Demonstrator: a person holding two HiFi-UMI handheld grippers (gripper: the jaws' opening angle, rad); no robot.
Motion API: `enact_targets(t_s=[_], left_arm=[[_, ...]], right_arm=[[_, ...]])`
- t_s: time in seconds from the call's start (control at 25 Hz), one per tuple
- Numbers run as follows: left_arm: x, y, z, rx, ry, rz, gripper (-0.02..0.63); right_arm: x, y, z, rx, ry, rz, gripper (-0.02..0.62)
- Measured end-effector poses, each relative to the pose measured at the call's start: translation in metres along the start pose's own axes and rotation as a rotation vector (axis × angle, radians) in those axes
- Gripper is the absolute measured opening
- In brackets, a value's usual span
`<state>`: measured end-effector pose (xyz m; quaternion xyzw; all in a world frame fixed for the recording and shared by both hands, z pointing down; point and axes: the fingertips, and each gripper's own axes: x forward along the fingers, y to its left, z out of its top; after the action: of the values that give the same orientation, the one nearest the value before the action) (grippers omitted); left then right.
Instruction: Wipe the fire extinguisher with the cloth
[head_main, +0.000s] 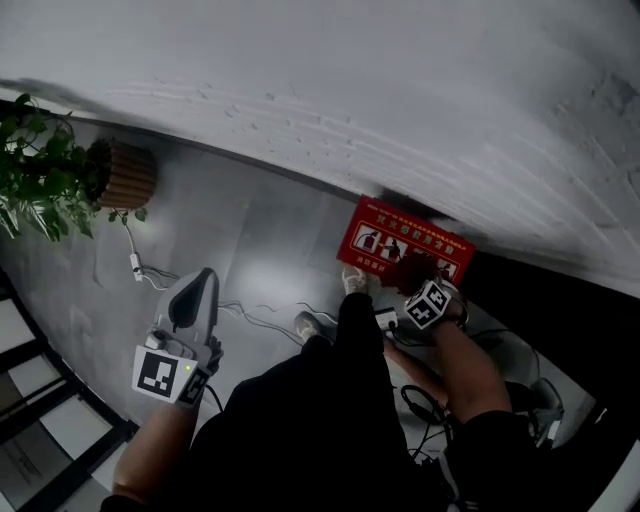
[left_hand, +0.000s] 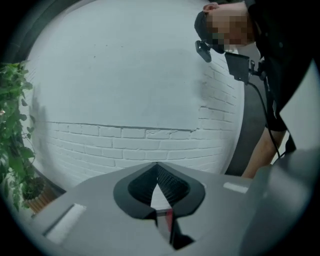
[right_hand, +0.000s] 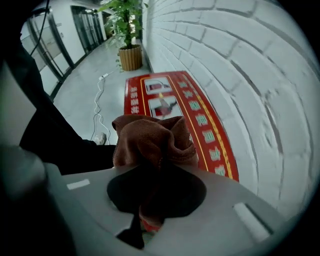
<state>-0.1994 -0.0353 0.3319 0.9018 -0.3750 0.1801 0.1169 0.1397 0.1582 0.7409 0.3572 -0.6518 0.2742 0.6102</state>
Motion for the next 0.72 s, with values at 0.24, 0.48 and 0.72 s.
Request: enact_targets(t_s=[0.24, 0.48, 0.72], left_arm=[[0.036, -0.033, 0.007, 0.026, -0.003, -0.109, 0.000], [0.031, -0.030, 0.016, 0.029, -0.018, -0.094, 0.000], [0.005, -0.003, 0.007, 0.013, -0.003, 0.022, 0.000]], right_arm=[[-0.011, -0.020, -0.107, 0.200, 0.127, -0.030, 0.052], [-0.027, -0.047, -0.172, 0.337, 0.222, -0.065, 0.052], [-0.030, -0.064, 0.003, 0.050, -0.127, -0.085, 0.051]])
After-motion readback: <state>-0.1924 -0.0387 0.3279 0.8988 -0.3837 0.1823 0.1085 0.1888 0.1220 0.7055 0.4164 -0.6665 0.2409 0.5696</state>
